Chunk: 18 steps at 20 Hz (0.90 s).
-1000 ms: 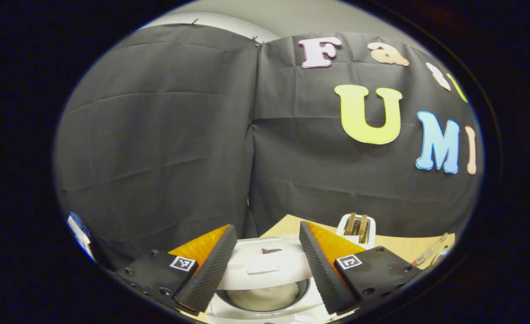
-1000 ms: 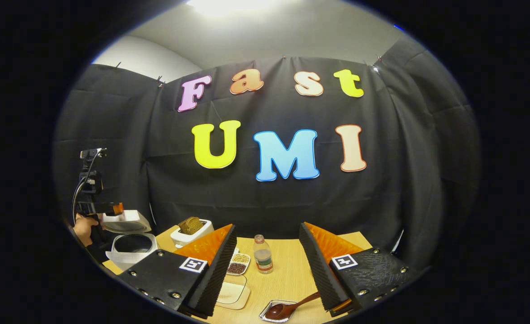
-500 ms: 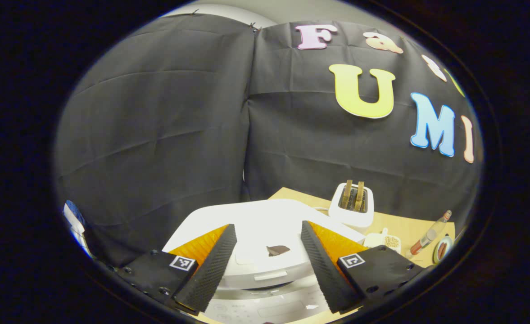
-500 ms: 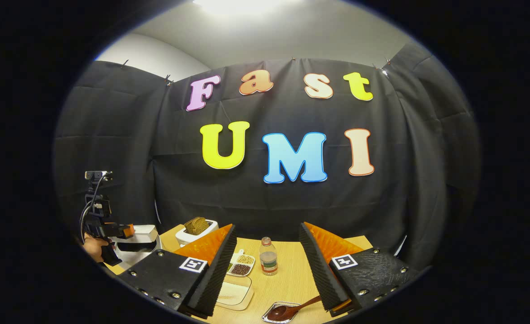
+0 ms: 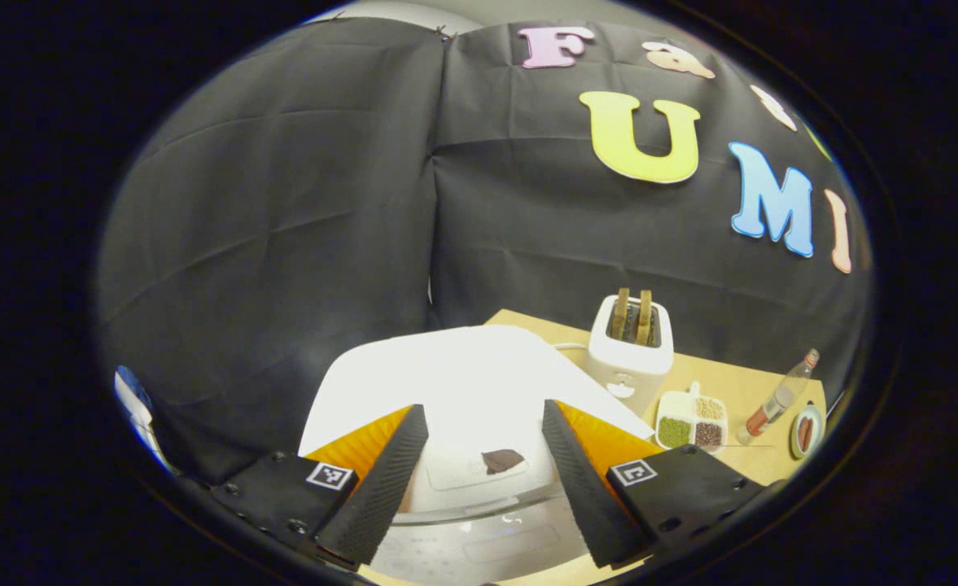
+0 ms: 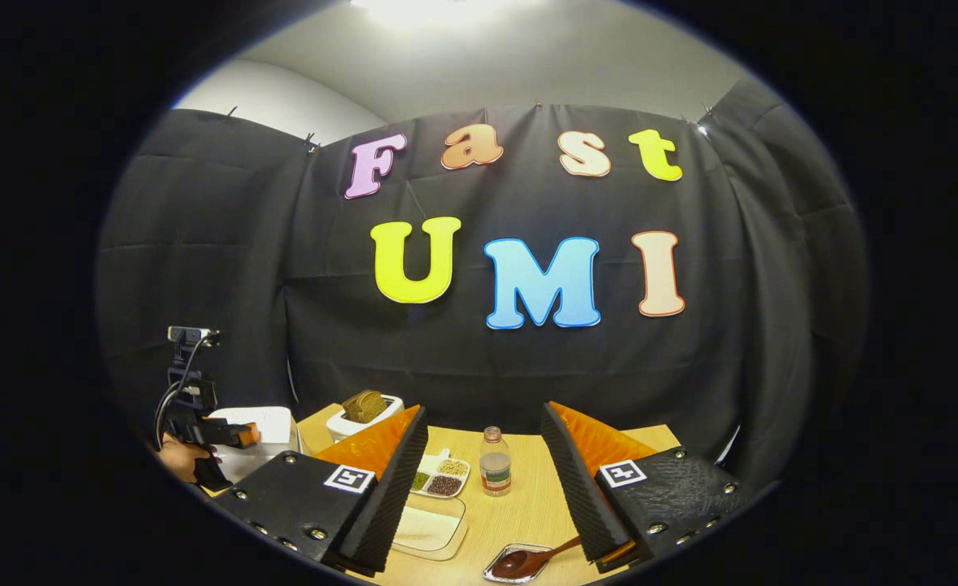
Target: Close the left gripper, press the button to open the rice cooker; take a wooden spoon from the chopstick holder with the right hand, scoop a spoonful of rice and pour it into the rice cooker, then put the wooden spoon back into the chopstick holder.
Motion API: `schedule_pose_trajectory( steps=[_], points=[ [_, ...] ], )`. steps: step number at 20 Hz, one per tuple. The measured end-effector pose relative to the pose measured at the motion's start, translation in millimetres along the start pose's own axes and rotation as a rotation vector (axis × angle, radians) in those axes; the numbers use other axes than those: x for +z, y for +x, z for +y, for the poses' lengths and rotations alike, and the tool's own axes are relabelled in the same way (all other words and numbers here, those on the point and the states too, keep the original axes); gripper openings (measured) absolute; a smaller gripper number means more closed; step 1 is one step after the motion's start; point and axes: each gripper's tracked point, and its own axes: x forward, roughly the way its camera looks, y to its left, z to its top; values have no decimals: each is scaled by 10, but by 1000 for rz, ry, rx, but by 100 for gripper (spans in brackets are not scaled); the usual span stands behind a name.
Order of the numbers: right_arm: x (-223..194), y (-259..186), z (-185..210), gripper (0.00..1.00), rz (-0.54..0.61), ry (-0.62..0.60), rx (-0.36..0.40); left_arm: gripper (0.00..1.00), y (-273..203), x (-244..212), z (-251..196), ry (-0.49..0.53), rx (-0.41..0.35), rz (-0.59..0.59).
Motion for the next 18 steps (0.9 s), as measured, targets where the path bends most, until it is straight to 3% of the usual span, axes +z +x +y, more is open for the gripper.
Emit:
schedule_pose_trajectory(
  steps=[8,12,18],
  points=[
    [2,-35,104,85,4,-7,19,99,5,-266,48,22,-17,51],
    [-20,-66,102,85,7,-6,17,96,12,-293,29,33,-15,57],
    [-10,-120,66,85,3,12,0,100,41,-266,21,63,-40,42]
  ],
)
